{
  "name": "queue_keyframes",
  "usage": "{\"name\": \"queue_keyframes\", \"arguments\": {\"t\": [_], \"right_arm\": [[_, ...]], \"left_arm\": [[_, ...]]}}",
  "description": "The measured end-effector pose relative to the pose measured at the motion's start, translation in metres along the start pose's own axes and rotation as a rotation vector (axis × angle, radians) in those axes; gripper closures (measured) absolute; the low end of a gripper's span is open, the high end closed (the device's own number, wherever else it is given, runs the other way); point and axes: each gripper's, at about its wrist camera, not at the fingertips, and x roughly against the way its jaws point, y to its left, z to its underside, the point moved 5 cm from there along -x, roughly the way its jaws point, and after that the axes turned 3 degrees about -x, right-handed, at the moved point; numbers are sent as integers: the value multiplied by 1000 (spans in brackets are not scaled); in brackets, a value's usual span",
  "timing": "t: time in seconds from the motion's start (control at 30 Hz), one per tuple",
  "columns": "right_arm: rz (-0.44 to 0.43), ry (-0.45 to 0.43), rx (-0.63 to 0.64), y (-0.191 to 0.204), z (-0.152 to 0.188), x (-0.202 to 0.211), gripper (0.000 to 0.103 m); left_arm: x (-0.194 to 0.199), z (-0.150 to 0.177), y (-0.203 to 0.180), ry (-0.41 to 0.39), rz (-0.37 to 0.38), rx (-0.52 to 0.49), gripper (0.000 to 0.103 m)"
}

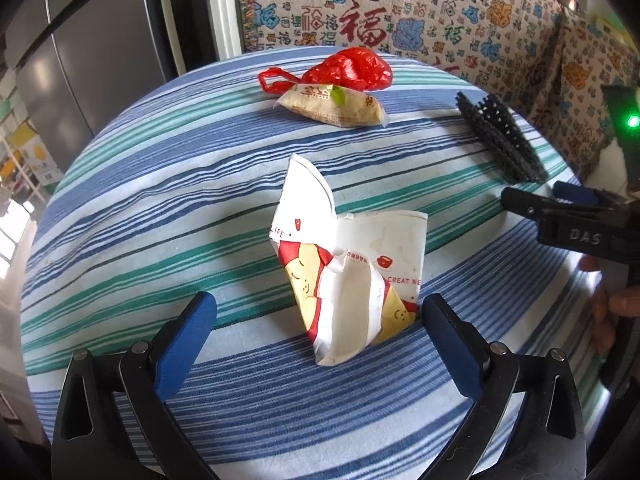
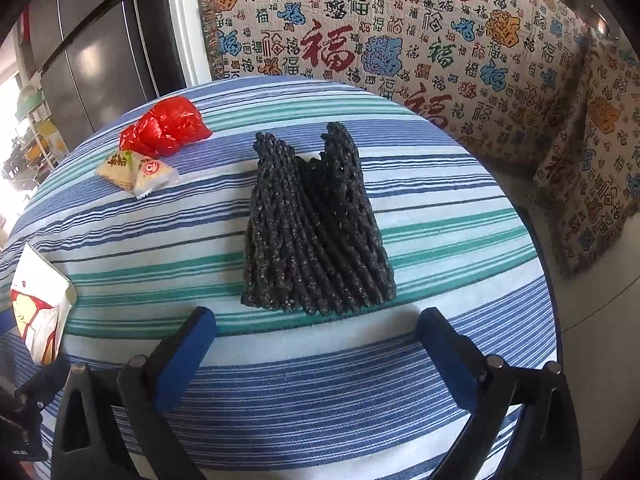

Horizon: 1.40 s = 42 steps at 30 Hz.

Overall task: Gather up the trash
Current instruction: 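Grasp the black foam mesh net with the right gripper while the left gripper holds the paper wrapper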

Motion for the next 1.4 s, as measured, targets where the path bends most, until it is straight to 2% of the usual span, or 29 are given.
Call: {"name": "queue_keyframes", "arguments": {"t": [0.07,0.17,0.33,0.37,0.47,0.5,0.57,0.67,0.8,0.93,1.0,1.07,1.17,1.27,1.4], "right_arm": [[1,0,1,1,0,0,0],[1,0,0,1,0,0,0],[1,0,1,1,0,0,0],[1,0,1,1,0,0,0],[1,0,1,1,0,0,0],[1,0,1,1,0,1,0],[1,0,1,0,0,0,0],[0,1,1,0,0,0,0],[-2,0,0,0,0,1,0],[-38,10,21,-2,0,2,0],[-71,29,32,-6,0,4,0],[-68,39,18,-11,-3,7,0],[-92,9,24,-7,-18,18,0],[-86,9,74,7,-32,19,0],[-46,78,86,13,-43,-6,4]], "left_arm": [[13,-3,5,-38,44,16,1],[36,-5,14,-101,62,8,1],[46,-2,3,-122,158,-31,1],[43,-1,-3,-112,141,-65,1],[36,-2,-1,-98,14,-105,1],[39,-3,7,-105,14,-72,1],[45,-6,25,-124,82,35,1],[40,-4,40,-105,150,126,4],[20,1,35,-41,164,141,19],[11,-2,24,-40,127,108,33],[9,-4,16,-41,135,75,52],[10,-4,10,-49,147,51,63],[9,-4,10,-46,155,44,91],[9,-5,15,-57,166,71,94],[13,-7,19,-80,156,86,96]]}}
